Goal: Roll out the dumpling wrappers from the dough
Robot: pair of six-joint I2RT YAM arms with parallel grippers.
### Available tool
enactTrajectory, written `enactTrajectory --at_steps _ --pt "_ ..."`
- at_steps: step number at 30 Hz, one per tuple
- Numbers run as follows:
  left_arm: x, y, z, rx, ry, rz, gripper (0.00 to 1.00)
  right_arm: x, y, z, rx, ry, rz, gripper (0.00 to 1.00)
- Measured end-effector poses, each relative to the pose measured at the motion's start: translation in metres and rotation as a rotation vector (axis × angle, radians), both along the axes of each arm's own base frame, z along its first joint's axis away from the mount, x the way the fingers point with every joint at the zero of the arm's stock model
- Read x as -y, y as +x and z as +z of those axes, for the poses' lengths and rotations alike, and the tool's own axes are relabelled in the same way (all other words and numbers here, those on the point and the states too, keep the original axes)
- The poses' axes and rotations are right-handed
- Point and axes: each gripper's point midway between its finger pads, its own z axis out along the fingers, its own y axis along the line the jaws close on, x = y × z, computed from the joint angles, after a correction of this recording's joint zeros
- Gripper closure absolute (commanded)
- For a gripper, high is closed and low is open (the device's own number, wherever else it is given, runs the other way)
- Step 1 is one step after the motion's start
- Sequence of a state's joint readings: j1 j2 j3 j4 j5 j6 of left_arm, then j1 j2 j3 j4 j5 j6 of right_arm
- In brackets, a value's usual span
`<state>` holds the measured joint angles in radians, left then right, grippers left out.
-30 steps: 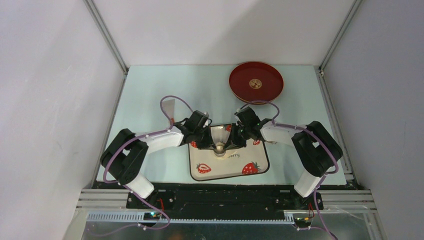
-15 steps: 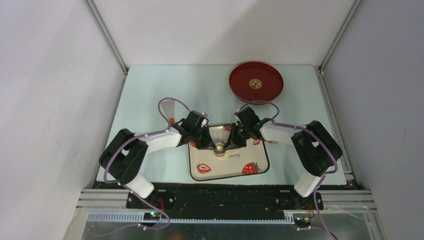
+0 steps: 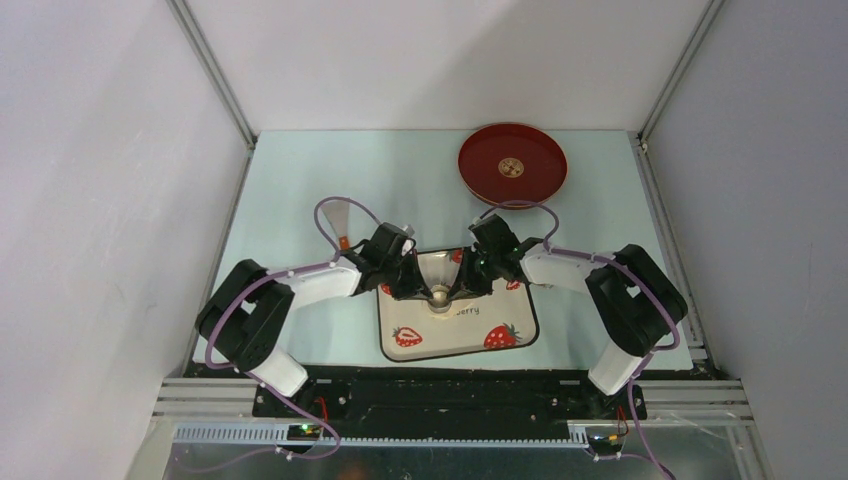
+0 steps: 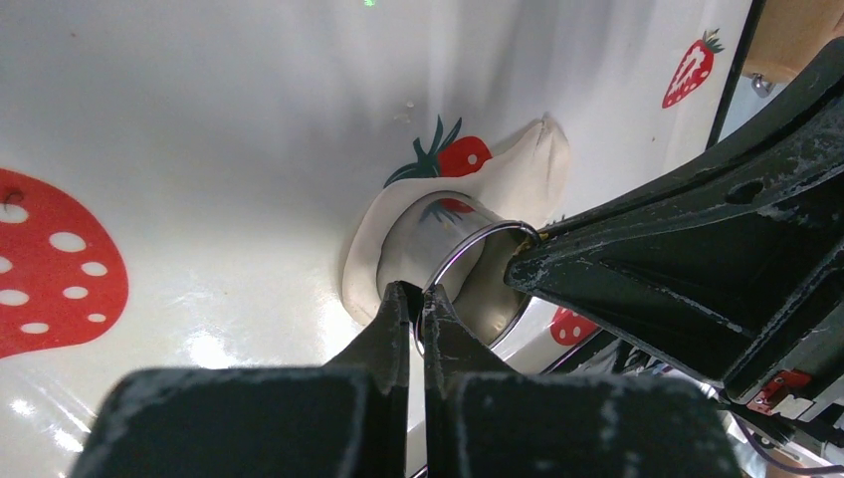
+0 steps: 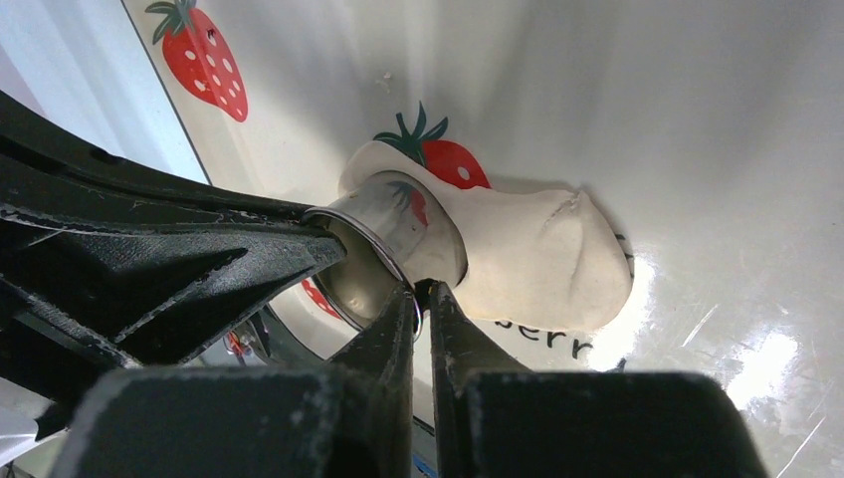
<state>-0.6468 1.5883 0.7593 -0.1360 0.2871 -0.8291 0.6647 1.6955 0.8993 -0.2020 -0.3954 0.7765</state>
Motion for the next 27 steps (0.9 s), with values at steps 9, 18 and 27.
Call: enactTrajectory --at_steps 9,18,27 --pt "0.004 -0.001 0.005 0.013 -0.007 -0.018 0.93 0.002 -0.011 -0.004 -0.025 -0.043 0.011 0.65" --pt "0.003 -0.013 0.005 -0.02 0.034 -0.052 0.67 0.014 -0.026 -0.002 -0.069 -0.091 0.016 0.47" --pt "-0.015 -0.024 0.018 -0.018 0.091 -0.052 0.44 0.023 -0.036 0.024 -0.055 -0.089 0.025 0.17"
